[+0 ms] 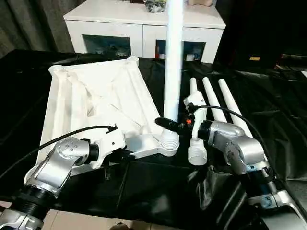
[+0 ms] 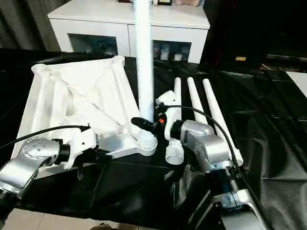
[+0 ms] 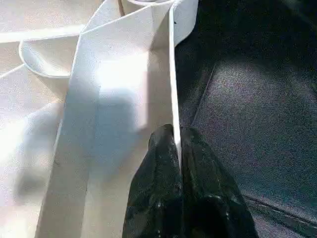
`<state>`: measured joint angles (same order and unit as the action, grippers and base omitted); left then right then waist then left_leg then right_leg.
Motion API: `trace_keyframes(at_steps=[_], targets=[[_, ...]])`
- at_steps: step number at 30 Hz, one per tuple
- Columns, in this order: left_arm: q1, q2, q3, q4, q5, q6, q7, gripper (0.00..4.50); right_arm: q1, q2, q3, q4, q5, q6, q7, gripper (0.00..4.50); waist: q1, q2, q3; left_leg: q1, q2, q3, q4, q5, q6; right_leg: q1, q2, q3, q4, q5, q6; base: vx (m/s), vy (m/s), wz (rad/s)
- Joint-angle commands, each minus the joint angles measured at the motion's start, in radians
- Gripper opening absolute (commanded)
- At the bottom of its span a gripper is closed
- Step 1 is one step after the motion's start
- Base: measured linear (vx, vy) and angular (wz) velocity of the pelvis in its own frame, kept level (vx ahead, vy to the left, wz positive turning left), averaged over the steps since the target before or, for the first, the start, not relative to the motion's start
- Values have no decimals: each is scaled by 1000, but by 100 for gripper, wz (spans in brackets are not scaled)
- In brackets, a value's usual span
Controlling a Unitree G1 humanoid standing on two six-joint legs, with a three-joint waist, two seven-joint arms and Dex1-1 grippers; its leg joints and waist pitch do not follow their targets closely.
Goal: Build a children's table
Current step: Insert table leg to table base
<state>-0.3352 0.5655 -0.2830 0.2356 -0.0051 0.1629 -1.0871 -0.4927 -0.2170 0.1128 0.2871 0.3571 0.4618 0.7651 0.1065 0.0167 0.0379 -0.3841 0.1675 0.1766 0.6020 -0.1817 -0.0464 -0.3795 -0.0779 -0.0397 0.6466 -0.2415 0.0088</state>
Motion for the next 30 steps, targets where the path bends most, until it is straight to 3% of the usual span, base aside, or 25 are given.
trace_keyframes(at_steps=[1,2,3,5,11,13,17,19,21,23,25,30], targets=[[10,-20,9,-3,-20,-1,19,0,42,8,2,27,8,2,4,184,-1,-5,-52,23,60,-20,-84,-208,-9,25,-73,44,-82,-83,-206,0,0,0],[8,-20,9,-1,-20,-2,19,0,50,11,-1,29,9,-4,2,184,-1,-1,-51,23,60,-21,-84,-209,-10,23,-72,44,-81,-82,-207,0,0,0],[7,-19,9,1,-19,-3,19,0,56,14,-5,30,11,-10,2,184,-2,-4,-51,22,59,-20,-85,-210,-9,25,-71,44,-82,-81,-208,0,0,0],[1,-19,11,8,-17,-7,22,0,83,24,-26,29,17,-33,-13,184,-2,4,-51,23,60,-22,-86,-221,-12,23,-71,43,-82,-90,-209,0,0,0],[-12,-19,17,25,-14,-17,24,0,142,45,-57,0,30,-99,-20,184,-2,5,-49,25,61,-23,-91,-268,-25,20,-71,45,-89,-126,-200,0,0,0],[-19,-21,19,34,-9,-23,28,0,173,44,-27,-15,-9,-151,-16,184,-1,8,-47,26,61,-23,-93,-286,-30,18,-71,46,-92,-145,-193,0,0,0],[-24,-22,17,38,-6,-25,29,0,196,45,-4,-28,-27,-171,-13,184,-1,10,-46,26,61,-26,-95,-312,-37,17,-73,47,-96,-185,-185,0,0,0],[-31,-24,17,43,-5,-26,28,0,216,31,51,-36,-72,-197,-4,184,-1,12,-46,26,62,-27,-97,-314,-38,16,-72,47,-96,-186,-183,0,0,0],[-31,-23,17,42,-5,-26,27,0,218,28,65,-36,-85,-199,-4,184,-1,11,-46,25,62,-27,-98,-314,-40,17,-71,47,-96,-182,-178,0,0,0],[-33,-23,17,44,-4,-26,27,0,215,26,73,-32,-96,-201,-7,184,-2,10,-44,26,61,-27,-99,-326,-38,15,-72,48,-98,-203,-178,0,0,0],[-35,-20,17,47,-2,-31,26,0,187,25,86,-2,-118,-195,-12,184,-3,2,-43,25,61,-27,-100,-333,-36,15,-73,48,-101,-228,-176,0,0,0],[-36,-16,20,48,-1,-36,26,0,120,20,105,52,-121,-143,21,184,-7,4,-39,29,63,-31,-103,-372,-47,10,-76,50,-106,-312,-165,0,0,0]])
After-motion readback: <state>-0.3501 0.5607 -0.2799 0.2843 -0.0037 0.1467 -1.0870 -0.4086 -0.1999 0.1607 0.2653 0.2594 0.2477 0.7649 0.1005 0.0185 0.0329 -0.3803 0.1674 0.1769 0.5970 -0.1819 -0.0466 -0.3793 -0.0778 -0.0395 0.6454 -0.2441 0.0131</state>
